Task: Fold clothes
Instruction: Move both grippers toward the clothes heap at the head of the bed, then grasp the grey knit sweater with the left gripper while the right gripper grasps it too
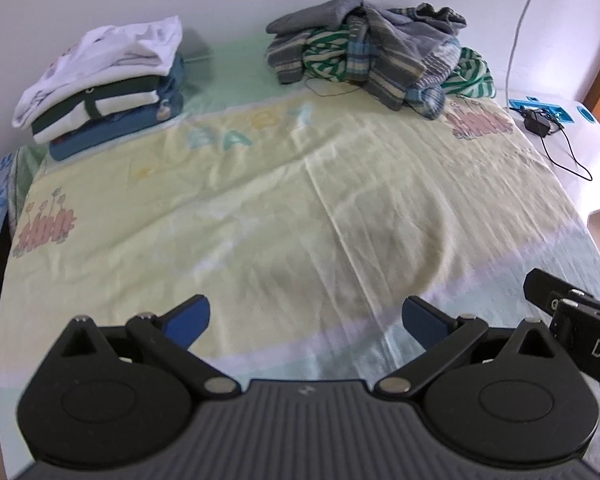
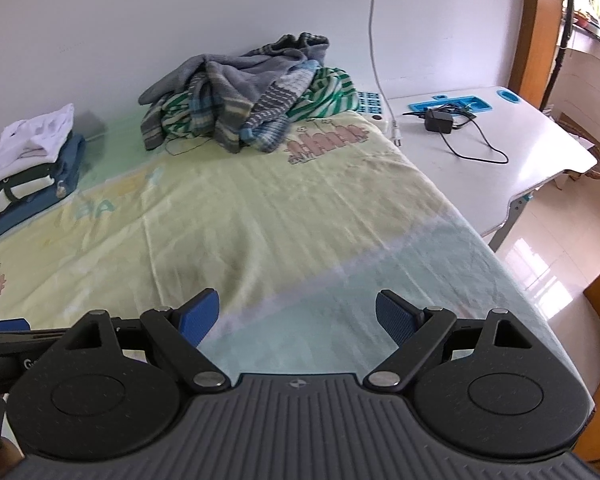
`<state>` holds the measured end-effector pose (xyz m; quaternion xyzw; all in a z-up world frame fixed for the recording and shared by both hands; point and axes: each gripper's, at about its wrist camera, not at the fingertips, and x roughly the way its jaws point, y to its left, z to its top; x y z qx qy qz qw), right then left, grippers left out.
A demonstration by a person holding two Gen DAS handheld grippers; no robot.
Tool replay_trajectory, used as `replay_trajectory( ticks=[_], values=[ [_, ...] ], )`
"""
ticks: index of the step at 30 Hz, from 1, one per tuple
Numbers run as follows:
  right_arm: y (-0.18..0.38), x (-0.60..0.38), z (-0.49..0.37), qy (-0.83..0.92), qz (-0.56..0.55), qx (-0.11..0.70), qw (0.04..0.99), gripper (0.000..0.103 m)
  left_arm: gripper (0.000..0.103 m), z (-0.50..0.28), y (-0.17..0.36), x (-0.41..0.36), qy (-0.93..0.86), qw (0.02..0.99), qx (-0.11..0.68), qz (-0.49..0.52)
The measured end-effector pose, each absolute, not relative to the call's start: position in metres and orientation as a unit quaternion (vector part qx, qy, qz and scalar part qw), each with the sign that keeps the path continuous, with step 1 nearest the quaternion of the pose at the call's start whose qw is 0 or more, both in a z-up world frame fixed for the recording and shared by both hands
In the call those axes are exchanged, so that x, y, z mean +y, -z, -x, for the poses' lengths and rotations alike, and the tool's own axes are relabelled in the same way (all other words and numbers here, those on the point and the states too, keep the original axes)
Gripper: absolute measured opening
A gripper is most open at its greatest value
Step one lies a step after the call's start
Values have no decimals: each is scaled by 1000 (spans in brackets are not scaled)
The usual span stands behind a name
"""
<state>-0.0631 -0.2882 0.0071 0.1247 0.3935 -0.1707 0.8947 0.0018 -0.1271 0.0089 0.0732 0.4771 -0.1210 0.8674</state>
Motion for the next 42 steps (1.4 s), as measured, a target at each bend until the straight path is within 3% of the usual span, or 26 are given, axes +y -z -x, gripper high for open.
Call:
replay_trajectory(
  ticks=[3, 10, 17, 24, 42],
  values=[
    [-8, -292, 62, 176, -126, 393, 894, 87, 102, -6, -10, -132, 132, 865, 477, -78],
    [-14, -300, 53, 183, -136, 390, 892, 73, 102, -21, -18, -146, 161, 868, 460, -95],
    [-30, -314, 30, 172, -125, 372, 904, 72, 102, -46, -31, -169, 157, 879, 435, -114],
    [-41, -353, -23, 115, -112, 366, 917, 58, 102, -92, -38, -210, 167, 876, 440, -101],
    [-26, -448, -225, 63, -99, 359, 926, 60, 102, -265, -35, -264, 126, 892, 426, -84]
  ],
)
